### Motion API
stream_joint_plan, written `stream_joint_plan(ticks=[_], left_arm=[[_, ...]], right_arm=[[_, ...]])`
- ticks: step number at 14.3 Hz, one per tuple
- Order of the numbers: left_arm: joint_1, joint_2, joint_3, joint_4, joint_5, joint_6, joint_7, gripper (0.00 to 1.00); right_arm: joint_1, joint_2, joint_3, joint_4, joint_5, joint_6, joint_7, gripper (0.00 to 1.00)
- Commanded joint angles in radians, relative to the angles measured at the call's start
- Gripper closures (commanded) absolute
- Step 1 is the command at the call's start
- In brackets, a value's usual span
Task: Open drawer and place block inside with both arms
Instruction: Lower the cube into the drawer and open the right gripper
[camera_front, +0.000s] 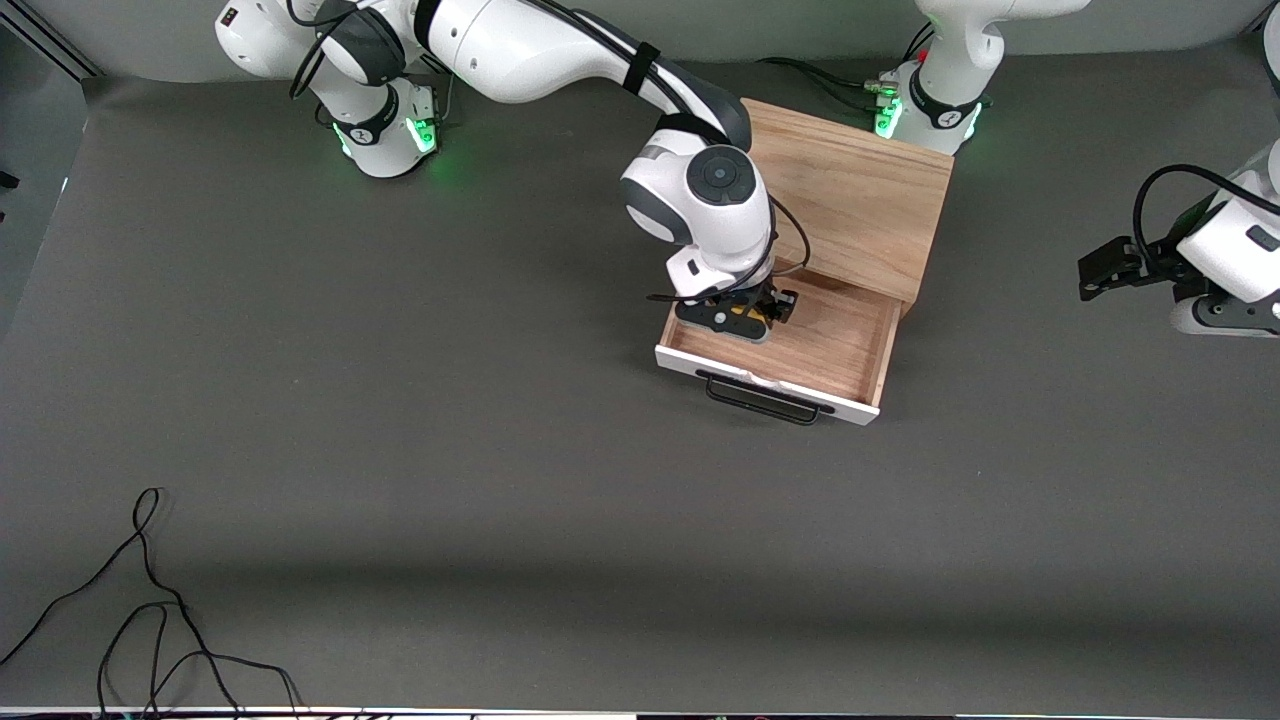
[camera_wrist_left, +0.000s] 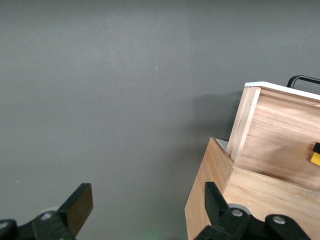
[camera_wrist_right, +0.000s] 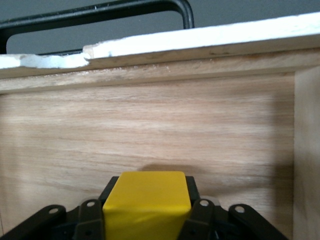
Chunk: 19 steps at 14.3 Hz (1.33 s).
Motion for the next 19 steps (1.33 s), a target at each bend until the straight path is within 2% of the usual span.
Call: stream_joint_plan(ticks=[1, 5, 7, 9, 10, 12, 13, 14, 19], left_arm=[[-0.016, -0.021, 0.016, -0.003, -0.013, -0.004, 0.011, 0.0], [-0.011, -0.024, 0.016, -0.004, -0.027, -0.006, 0.011, 0.0], [-0.008, -0.024, 0.018, -0.004, -0.027, -0.006, 0.009, 0.0], [-0.008, -0.024, 0.018, -0.006, -0.027, -0.006, 0.009, 0.0], [-0.008, -0.024, 0.016, -0.006, -0.027, -0.007, 0.009, 0.0], [-0.008, -0.024, 0.016, -0.006, -0.027, -0.007, 0.009, 0.0], [-0.008, -0.024, 0.016, -0.006, -0.027, -0.007, 0.009, 0.0], [-0.01, -0.024, 0.016, -0.006, -0.027, -0.007, 0.009, 0.0], [-0.011, -0.022, 0.016, -0.006, -0.027, -0.011, 0.007, 0.0]], right_arm=[[0.018, 0.017, -0.016, 0.033, -0.018, 0.005, 0.034, 0.65], [0.03, 0.017, -0.016, 0.021, -0.024, 0.007, 0.051, 0.63], [0.03, 0.017, -0.016, 0.018, -0.024, 0.01, 0.057, 0.55], [0.03, 0.019, -0.016, 0.013, -0.025, 0.012, 0.057, 0.4], [0.03, 0.019, -0.016, 0.013, -0.027, 0.012, 0.057, 0.39], [0.032, 0.017, -0.016, 0.013, -0.039, 0.012, 0.065, 0.17], [0.033, 0.017, -0.016, 0.013, -0.041, 0.012, 0.071, 0.13], [0.033, 0.017, -0.016, 0.013, -0.051, 0.012, 0.071, 0.0], [0.033, 0.017, -0.016, 0.015, -0.077, 0.012, 0.074, 0.0]])
